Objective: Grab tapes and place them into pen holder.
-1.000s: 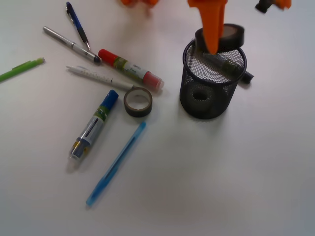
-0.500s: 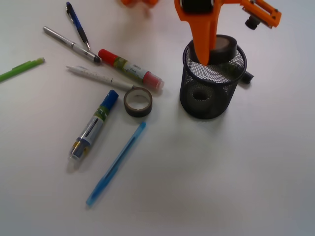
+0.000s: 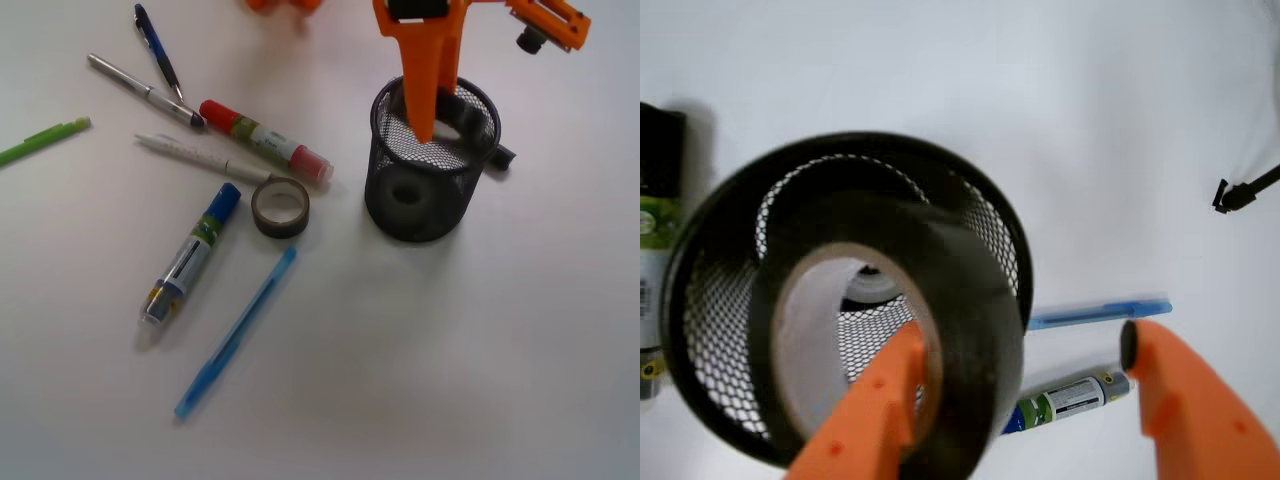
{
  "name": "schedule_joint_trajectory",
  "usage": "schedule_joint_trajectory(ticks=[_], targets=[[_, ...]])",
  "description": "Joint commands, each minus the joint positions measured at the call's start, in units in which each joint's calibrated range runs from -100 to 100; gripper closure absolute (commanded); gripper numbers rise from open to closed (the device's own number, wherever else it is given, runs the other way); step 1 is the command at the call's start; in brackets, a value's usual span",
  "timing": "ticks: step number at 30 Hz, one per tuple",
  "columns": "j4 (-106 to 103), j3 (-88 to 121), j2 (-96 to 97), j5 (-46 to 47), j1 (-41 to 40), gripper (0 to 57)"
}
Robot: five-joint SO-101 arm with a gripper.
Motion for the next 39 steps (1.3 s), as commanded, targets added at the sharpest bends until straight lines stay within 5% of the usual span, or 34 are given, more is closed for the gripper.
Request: schedule_joint_trajectory(ticks=[1,39], targets=[[0.32,-0.97,-1.68,-0.29,0.14,35.6],[13.71,-0.42,-0.75,-24.76,-0.9,35.1]])
